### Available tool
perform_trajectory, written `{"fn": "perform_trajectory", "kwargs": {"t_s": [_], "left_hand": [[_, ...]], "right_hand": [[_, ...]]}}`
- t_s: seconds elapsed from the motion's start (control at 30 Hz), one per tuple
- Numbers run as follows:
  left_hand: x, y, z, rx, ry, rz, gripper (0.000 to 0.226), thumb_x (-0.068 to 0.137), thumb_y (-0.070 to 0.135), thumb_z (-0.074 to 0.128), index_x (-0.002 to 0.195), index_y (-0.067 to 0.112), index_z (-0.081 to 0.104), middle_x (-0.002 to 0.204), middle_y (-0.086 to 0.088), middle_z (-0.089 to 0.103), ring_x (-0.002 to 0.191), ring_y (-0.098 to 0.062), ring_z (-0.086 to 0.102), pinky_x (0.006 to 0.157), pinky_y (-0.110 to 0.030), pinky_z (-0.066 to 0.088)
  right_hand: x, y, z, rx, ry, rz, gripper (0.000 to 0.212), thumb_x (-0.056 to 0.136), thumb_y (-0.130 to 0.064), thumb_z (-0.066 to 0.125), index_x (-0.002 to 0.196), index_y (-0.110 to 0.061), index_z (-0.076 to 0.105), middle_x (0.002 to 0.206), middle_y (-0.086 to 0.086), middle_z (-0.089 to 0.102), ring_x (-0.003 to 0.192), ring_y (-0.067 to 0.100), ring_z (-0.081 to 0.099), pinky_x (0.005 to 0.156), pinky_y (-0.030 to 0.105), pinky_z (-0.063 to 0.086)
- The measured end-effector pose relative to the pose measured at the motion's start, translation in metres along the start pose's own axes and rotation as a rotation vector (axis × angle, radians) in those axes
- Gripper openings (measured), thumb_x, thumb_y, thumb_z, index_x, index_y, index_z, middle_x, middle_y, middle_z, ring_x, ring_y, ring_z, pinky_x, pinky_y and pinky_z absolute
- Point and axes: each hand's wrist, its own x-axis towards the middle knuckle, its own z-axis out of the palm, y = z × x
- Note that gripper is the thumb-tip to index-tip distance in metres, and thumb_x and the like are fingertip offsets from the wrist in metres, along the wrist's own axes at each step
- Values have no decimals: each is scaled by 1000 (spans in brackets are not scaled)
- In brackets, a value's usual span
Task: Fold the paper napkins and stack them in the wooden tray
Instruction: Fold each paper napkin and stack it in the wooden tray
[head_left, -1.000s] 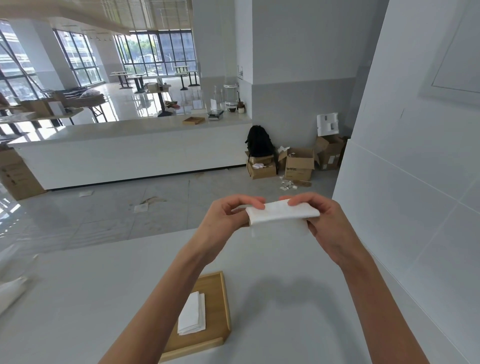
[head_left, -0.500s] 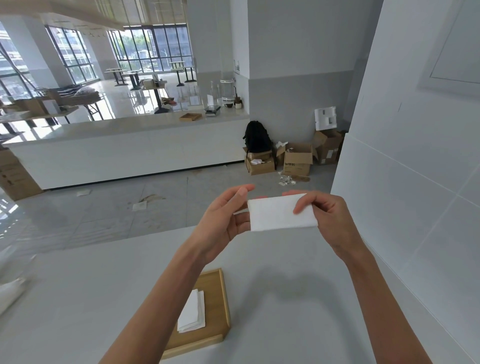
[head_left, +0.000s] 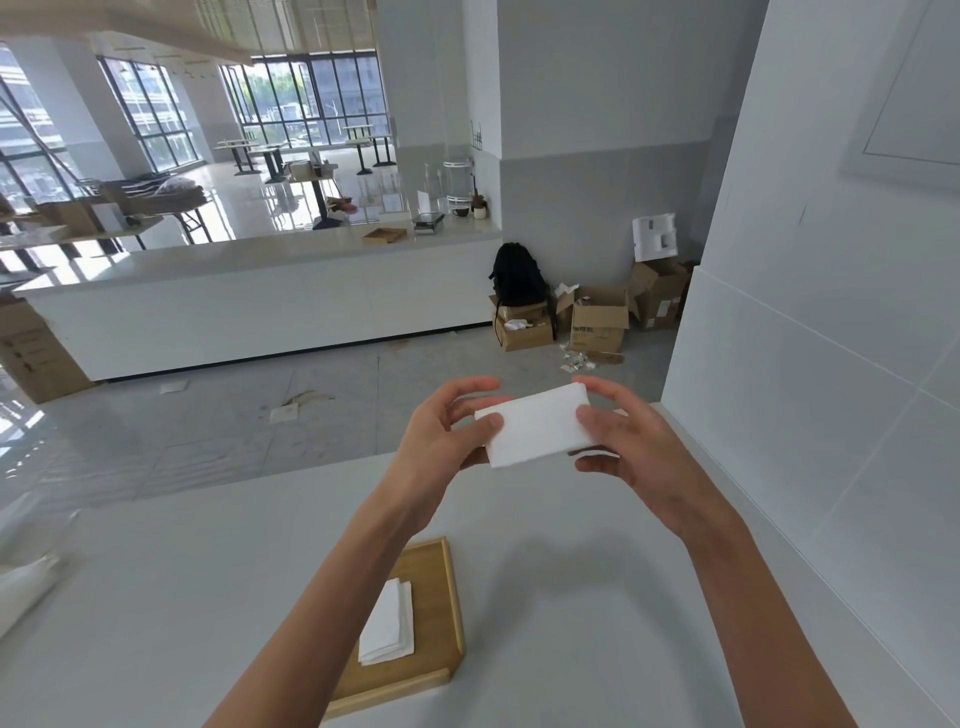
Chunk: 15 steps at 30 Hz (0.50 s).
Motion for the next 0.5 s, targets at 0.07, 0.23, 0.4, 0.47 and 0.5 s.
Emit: {"fn": "perform_trajectory", "kwargs": {"t_s": [0.07,0.23,0.4,0.47,0.5], "left_hand": [[-1,-3,-1,14,-37,-52,34,96,4,61,127,17,61,116,-9,74,96,-22,72,73,-28,59],[-2,-4,-2,182,-144,-152,25,95,16,65,120,17,66,102,-12,77,86,-17,72,78,-30,59],[0,-4,2,171,-76,-111,11,96,12,63,106,11,68,85,-4,76,78,-12,70,73,-26,55],[0,-5,3,103,17,-85,13,98,13,62,110,10,65,93,-15,77,82,-16,72,73,-27,58],[1,-5,4,75,46,-74,15,98,13,61,112,8,63,99,-20,75,85,-19,72,76,-30,59]], "right_hand": [[0,3,1,-52,16,-40,38,93,-21,65,126,-36,56,102,-6,76,94,16,72,75,27,60],[2,-2,5,-245,-77,-91,40,94,-17,64,128,-36,58,96,-4,76,86,10,67,70,21,55],[6,-4,15,-164,7,-131,47,93,-32,63,137,-40,49,99,-5,73,90,10,66,75,23,56],[5,-3,20,-117,-13,-98,61,87,-40,66,142,-42,40,107,-4,74,96,11,70,80,27,58],[5,-1,23,-100,-34,-88,65,85,-39,67,143,-42,37,109,-3,74,98,12,71,82,29,59]]}}
